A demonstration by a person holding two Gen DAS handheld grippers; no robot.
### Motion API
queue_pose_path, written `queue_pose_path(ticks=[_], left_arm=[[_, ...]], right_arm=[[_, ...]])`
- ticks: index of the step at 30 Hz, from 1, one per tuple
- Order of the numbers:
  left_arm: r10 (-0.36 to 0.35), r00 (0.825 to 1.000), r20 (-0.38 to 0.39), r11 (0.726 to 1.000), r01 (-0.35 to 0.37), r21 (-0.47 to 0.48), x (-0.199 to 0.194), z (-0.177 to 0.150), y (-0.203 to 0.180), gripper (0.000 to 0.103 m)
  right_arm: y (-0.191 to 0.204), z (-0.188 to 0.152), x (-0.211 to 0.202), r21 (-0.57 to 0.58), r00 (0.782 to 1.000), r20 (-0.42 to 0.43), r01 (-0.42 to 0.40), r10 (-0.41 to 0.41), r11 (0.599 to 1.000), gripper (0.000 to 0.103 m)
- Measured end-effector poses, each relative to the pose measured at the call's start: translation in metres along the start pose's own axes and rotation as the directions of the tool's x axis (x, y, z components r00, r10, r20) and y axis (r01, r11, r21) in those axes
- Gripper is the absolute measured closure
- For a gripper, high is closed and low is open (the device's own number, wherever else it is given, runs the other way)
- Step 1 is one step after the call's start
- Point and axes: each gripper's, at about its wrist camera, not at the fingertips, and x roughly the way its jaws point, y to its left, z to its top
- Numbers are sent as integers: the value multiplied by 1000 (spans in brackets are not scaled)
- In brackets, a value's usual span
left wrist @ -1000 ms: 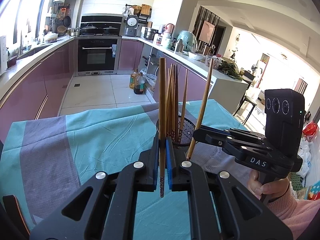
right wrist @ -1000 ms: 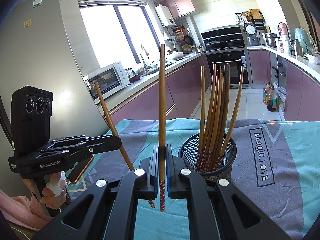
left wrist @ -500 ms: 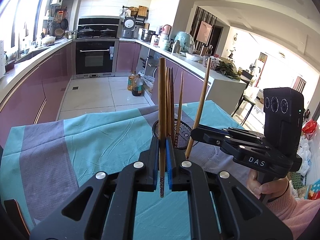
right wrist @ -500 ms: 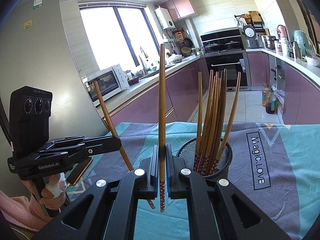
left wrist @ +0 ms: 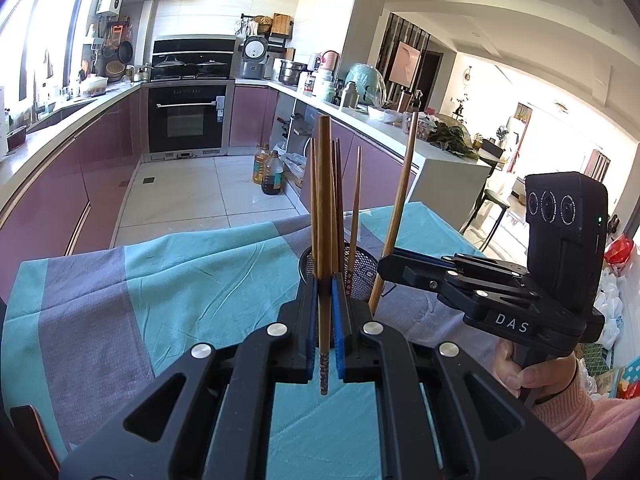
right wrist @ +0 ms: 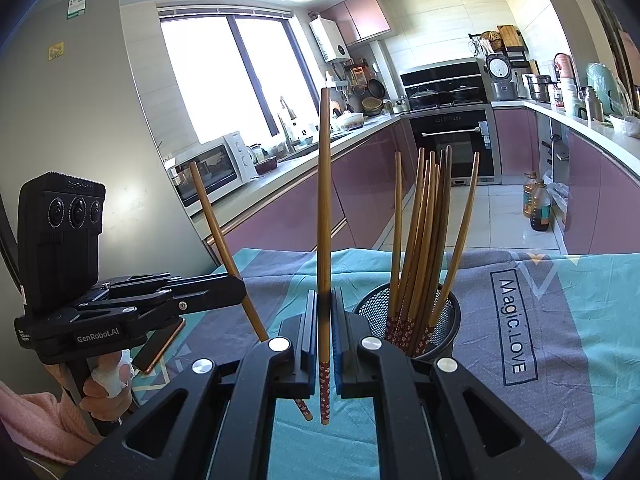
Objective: Organize utensils
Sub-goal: 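Lower the left gripper's chopstick into the mesh cup while the right gripper lowers its own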
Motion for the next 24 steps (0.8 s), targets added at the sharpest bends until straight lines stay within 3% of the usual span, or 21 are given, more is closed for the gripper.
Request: queue_pose_path(ticks=[24], left_arm=[[-5, 1000, 13, 1000, 5, 18, 0, 9, -5, 95]], right_arm=[[-1, 6, -2, -6, 1000, 15, 10, -10, 1000, 98]])
